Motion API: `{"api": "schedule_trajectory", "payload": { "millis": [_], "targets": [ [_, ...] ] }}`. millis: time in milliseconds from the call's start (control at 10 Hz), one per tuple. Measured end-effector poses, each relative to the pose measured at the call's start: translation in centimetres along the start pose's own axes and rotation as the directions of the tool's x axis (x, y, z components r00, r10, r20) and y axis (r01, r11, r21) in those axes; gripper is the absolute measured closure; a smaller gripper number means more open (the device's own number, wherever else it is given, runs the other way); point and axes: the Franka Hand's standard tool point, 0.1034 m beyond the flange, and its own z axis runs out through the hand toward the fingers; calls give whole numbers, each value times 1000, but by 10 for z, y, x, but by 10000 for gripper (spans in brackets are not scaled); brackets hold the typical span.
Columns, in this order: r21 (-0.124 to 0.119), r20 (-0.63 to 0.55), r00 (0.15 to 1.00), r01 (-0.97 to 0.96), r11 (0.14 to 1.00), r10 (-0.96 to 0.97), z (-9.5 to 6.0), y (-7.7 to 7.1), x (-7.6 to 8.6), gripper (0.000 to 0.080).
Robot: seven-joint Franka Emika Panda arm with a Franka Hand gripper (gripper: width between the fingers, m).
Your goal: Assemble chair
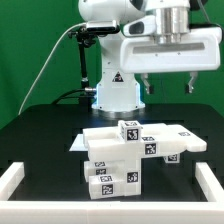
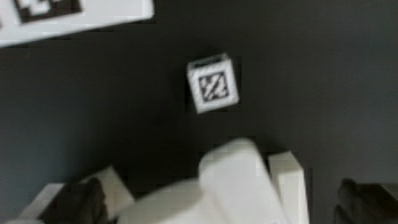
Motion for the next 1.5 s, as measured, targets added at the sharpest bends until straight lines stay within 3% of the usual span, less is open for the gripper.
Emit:
{"api": "schedule_trajectory", "payload": {
  "millis": [100, 200, 500, 600, 700, 800, 900, 1100, 1500],
  "targets": [
    [-18, -10, 1000, -13, 1000, 13, 15, -6, -10, 150],
    [-19, -41, 999, -13, 1000, 13, 28, -7, -13, 150],
    [-21, -37, 999, -13, 1000, 12, 29, -6, -14, 150],
    [-1, -76, 997, -5, 1000, 5, 32, -8, -11, 150],
    [29, -147, 989, 20, 999, -16, 50, -6, -21, 150],
    [13, -129, 991, 27, 1000, -25, 67, -8, -29, 150],
    [18, -151, 988, 20, 1000, -17, 77, -12, -25, 150],
    [-1, -160, 987, 11, 1000, -11, 102, -10, -19, 150],
    [-11, -184, 982, 40, 999, -41, 109, -8, -6, 150]
  ]
}}
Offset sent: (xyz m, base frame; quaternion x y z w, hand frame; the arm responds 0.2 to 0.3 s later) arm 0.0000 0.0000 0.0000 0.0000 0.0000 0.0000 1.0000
